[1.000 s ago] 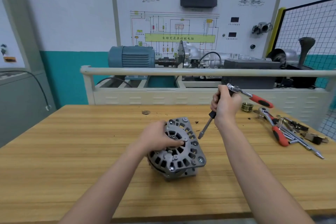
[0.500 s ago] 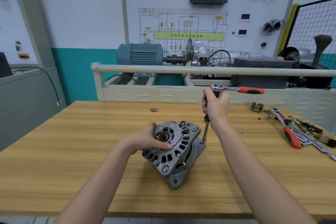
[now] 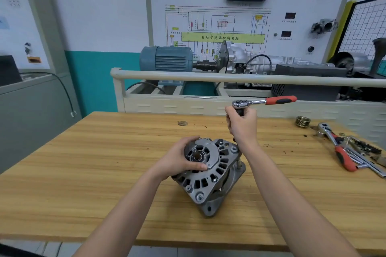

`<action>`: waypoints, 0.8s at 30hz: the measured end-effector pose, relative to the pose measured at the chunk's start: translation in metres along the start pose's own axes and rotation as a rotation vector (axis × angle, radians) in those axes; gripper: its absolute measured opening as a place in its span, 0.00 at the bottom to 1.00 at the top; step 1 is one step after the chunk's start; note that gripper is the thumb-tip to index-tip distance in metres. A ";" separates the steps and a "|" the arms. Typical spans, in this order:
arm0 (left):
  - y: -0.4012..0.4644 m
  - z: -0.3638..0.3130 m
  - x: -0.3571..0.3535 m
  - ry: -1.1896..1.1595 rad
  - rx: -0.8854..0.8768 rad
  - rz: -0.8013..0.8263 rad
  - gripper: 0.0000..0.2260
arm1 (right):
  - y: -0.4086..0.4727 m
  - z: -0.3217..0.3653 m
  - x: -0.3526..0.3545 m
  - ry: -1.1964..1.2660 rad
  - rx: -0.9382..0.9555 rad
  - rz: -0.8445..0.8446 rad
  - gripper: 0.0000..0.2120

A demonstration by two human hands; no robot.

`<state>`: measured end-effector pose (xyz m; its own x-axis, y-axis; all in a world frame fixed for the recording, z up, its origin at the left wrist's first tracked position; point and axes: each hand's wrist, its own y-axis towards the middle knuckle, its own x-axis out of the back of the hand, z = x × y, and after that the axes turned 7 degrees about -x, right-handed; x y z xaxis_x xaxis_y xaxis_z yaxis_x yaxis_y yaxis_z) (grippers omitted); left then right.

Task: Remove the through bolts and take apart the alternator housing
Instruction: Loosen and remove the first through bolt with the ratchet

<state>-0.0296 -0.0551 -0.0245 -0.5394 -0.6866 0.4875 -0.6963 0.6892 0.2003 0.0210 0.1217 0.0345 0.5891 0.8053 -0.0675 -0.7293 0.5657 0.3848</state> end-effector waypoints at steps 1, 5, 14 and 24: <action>-0.001 0.001 0.000 -0.038 0.001 0.002 0.45 | 0.000 0.000 0.000 0.006 0.000 -0.006 0.18; -0.008 0.000 -0.002 -0.134 0.027 -0.072 0.48 | 0.001 0.000 0.001 0.023 -0.016 -0.025 0.17; -0.025 0.005 -0.033 -0.259 0.256 -0.379 0.44 | 0.001 -0.001 0.003 0.069 -0.048 -0.034 0.16; -0.032 -0.003 -0.068 -0.158 0.241 -0.555 0.43 | 0.004 0.001 0.012 0.069 0.013 -0.144 0.17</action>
<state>0.0312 -0.0298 -0.0613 -0.1177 -0.9659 0.2306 -0.9701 0.1615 0.1813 0.0260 0.1335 0.0358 0.6616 0.7264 -0.1862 -0.6340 0.6744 0.3783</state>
